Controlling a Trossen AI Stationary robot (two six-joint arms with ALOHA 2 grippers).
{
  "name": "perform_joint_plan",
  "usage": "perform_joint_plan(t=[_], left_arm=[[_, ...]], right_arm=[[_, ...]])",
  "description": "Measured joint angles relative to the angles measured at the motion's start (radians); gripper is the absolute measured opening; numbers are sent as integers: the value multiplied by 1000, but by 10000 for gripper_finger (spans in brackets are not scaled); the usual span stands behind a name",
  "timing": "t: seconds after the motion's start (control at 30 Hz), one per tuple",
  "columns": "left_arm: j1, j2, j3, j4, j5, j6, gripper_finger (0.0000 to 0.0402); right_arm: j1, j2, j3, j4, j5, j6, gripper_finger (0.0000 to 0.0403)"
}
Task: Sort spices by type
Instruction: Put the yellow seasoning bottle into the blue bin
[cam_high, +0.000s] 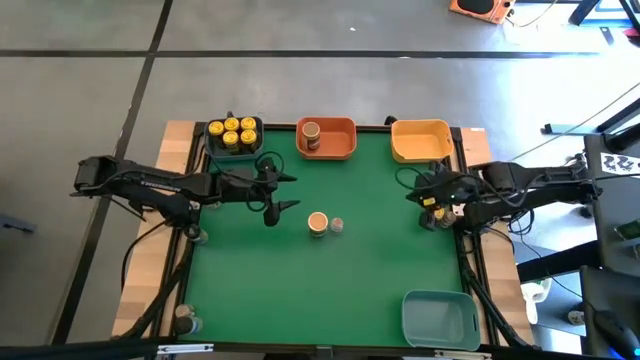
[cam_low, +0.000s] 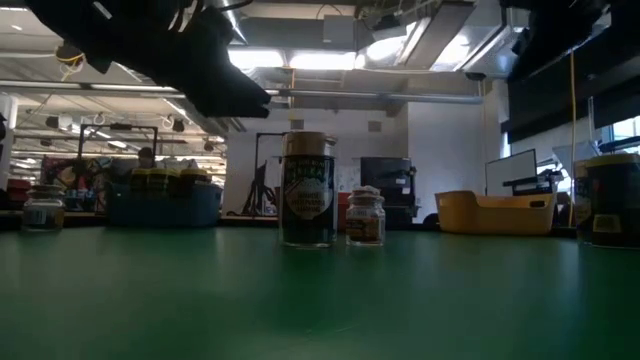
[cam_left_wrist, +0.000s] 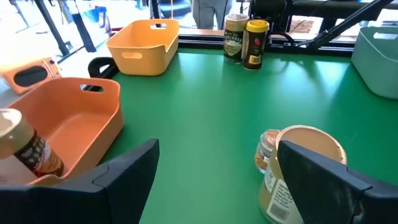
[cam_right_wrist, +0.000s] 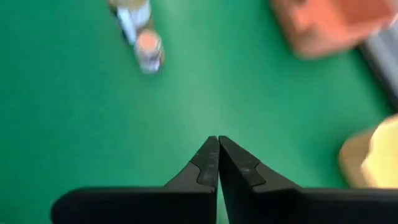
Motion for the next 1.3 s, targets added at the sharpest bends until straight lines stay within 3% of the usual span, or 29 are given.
perform_joint_plan(t=[0.27,0.43,0.63,0.9,1.07,1.3], left_arm=[[0,0,0,34,0,47,326],[0,0,0,34,0,62,326],[0,0,0,34,0,60,326],[0,0,-1,34,0,40,326],[0,0,0,34,0,37,326],[0,0,-1,33,0,38,326]], right_arm=[[0,54,54,-305,-66,403,12],[0,65,53,-408,-102,529,23],[-1,78,53,-416,-172,639,115],[-1,103,-14,-453,-171,879,257],[-1,108,-71,-452,-150,956,295],[-1,109,-136,-392,-107,1004,303]])
